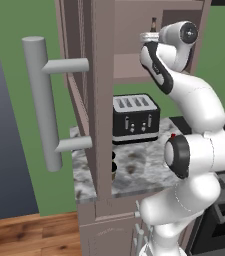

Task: Sort all alcoholic drinks to one cabinet, and non-alcoholic drinks to the other.

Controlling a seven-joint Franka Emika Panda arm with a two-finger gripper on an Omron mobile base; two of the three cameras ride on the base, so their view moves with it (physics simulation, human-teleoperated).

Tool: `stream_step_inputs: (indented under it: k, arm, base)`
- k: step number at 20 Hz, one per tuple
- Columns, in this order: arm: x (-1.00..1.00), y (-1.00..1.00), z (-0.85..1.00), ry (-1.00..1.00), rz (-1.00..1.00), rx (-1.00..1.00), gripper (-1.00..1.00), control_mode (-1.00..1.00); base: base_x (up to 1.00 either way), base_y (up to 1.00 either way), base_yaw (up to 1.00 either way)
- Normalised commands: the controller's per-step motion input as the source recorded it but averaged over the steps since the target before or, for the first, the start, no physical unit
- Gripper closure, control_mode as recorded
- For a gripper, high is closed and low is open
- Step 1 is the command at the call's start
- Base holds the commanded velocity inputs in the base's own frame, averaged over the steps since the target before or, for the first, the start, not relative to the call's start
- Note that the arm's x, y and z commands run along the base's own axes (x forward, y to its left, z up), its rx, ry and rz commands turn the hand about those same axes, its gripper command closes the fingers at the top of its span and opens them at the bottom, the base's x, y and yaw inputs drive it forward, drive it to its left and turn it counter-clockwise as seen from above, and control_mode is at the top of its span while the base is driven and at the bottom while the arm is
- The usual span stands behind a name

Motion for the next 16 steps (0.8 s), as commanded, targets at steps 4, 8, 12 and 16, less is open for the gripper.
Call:
stream_step_inputs:
  k: [4,8,12,16]
  arm:
    - [0.12,0.00,-0.13,0.00,0.00,0.00,-1.00,-1.00]
    - [0.04,0.00,-0.10,-0.01,0.00,0.00,-1.00,-1.00]
    - [0.00,0.00,-0.08,-0.01,0.00,0.00,-1.00,-1.00]
    - [-0.25,0.00,0.00,-0.06,0.00,0.00,-1.00,-1.00]
  base:
    - [0.00,0.00,0.00]
    - [0.00,0.00,0.00]
    - [0.00,0.00,0.00]
    - [0.00,0.00,0.00]
